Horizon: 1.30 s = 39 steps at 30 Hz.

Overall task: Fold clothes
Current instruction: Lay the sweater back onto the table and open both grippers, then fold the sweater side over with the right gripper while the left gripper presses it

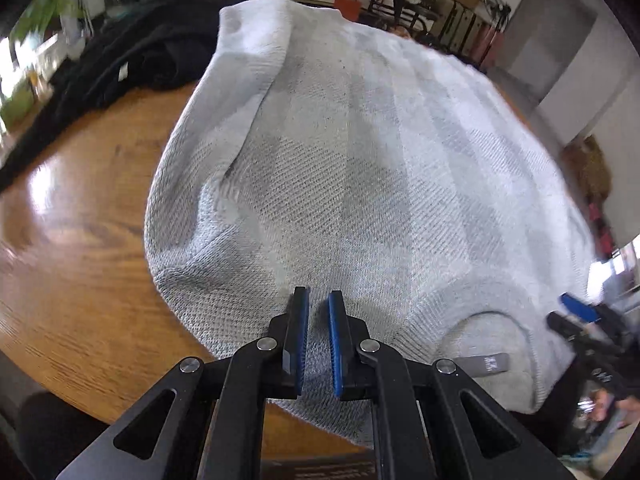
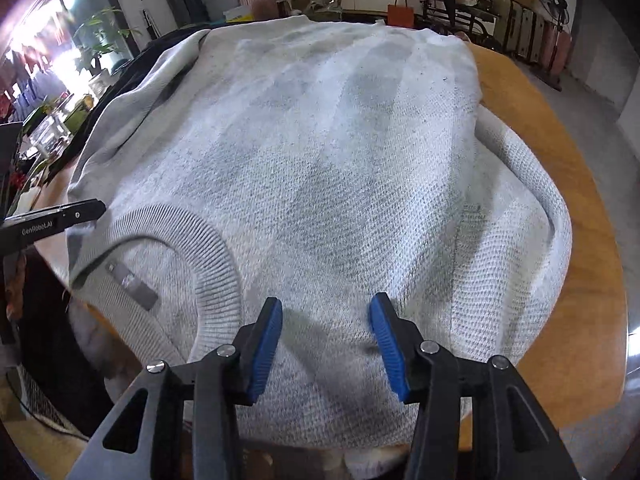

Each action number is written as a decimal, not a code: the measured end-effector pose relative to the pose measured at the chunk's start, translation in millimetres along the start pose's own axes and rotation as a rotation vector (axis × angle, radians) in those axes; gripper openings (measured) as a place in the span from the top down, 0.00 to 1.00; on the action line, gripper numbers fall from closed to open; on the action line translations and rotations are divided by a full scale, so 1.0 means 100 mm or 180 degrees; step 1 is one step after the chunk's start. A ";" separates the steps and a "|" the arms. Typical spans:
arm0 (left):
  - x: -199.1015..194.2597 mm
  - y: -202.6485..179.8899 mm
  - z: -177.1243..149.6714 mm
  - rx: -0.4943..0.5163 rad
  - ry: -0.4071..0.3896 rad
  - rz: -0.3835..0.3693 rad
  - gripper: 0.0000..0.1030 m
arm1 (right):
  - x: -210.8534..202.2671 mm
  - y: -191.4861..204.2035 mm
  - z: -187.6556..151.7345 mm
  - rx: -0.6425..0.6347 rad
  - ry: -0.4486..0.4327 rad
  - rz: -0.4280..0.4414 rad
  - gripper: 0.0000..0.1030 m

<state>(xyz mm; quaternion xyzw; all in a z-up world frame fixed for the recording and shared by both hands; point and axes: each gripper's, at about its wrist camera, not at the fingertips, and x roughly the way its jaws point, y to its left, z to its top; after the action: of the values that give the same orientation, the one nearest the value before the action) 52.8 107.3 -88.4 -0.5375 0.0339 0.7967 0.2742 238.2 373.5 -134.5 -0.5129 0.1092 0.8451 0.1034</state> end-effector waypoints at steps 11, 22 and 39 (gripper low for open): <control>-0.28 -0.14 0.45 0.0184 -0.0245 -0.0426 0.88 | -0.41 -0.81 0.15 0.0436 -0.0365 0.0064 0.50; 0.51 -0.30 1.54 0.0292 0.0097 0.1143 0.87 | -0.15 -1.53 0.76 0.0533 -0.0244 -0.0716 0.48; 0.77 0.20 1.77 -0.0051 0.0274 0.1116 0.56 | -0.04 -1.52 0.74 0.1032 -0.0343 -0.0629 0.92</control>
<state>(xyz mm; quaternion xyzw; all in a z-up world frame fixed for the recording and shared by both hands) -126.1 183.3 -86.6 -0.5591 0.1324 0.8088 0.1252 221.1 539.5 -109.8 -0.4519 0.1874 0.8284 0.2728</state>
